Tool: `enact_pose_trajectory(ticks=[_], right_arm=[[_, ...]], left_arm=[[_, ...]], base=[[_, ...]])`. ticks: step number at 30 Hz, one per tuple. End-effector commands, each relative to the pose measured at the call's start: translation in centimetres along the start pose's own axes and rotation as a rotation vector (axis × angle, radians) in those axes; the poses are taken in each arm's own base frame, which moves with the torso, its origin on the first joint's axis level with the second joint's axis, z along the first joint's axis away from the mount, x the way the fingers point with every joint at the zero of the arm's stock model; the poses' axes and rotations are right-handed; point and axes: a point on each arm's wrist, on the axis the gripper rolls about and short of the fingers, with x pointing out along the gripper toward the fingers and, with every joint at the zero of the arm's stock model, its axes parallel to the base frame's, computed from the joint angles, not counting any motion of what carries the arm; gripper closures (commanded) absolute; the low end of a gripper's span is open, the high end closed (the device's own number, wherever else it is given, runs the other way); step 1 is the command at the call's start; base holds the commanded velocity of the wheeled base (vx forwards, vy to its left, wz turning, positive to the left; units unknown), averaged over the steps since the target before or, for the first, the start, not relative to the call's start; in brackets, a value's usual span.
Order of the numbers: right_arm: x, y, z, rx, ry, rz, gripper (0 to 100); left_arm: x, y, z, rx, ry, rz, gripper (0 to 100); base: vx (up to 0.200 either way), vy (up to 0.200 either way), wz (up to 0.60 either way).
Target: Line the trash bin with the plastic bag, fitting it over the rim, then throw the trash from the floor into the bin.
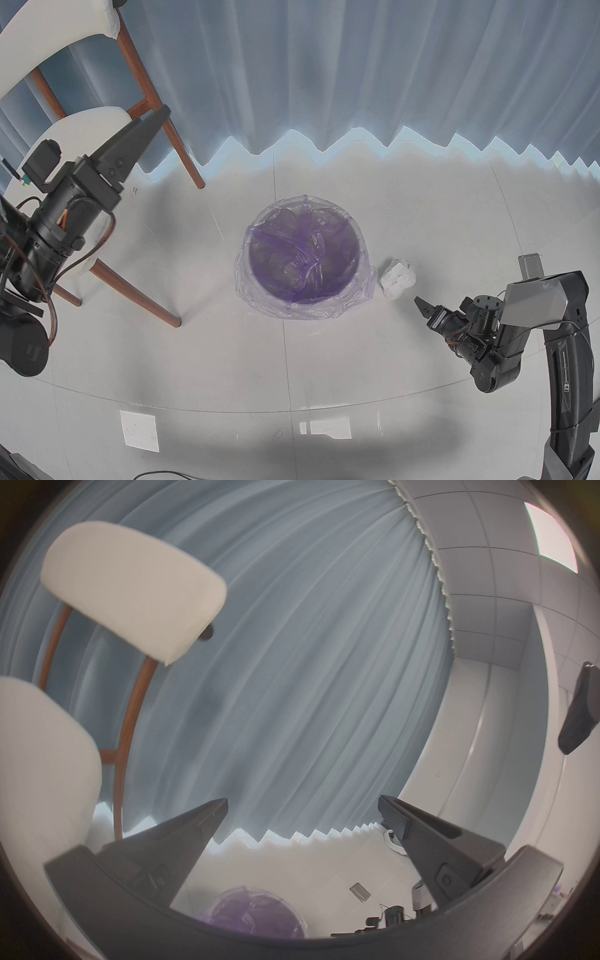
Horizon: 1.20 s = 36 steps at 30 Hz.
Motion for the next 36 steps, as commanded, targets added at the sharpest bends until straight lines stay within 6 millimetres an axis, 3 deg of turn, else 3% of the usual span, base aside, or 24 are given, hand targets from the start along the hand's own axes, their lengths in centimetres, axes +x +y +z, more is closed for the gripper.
enact_pose_trajectory(ticks=[1,12,30,36], right_arm=[[3.0,1.2,-1.6,-0.167,-0.02,0.055,0],[7.0,2.3,0.1,-0.26,-0.14,0.119,0],[12.7,3.2,1.3,-0.305,-0.04,0.107,0],[14.3,2.5,0.5,-0.311,-0.03,0.092,0]], left_arm=[[-1.8,-1.7,3.3,0.064,-0.05,-0.069,0],[-1.8,-1.4,2.3,0.055,-0.017,-0.061,0],[-1.9,-0.5,0.9,0.043,0.078,-0.014,0],[-2.0,-0.5,0.6,0.046,0.087,-0.014,0]], base=[[0.0,0.0,0.0],[0.0,0.0,0.0],[0.0,0.0,0.0],[0.0,0.0,0.0]])
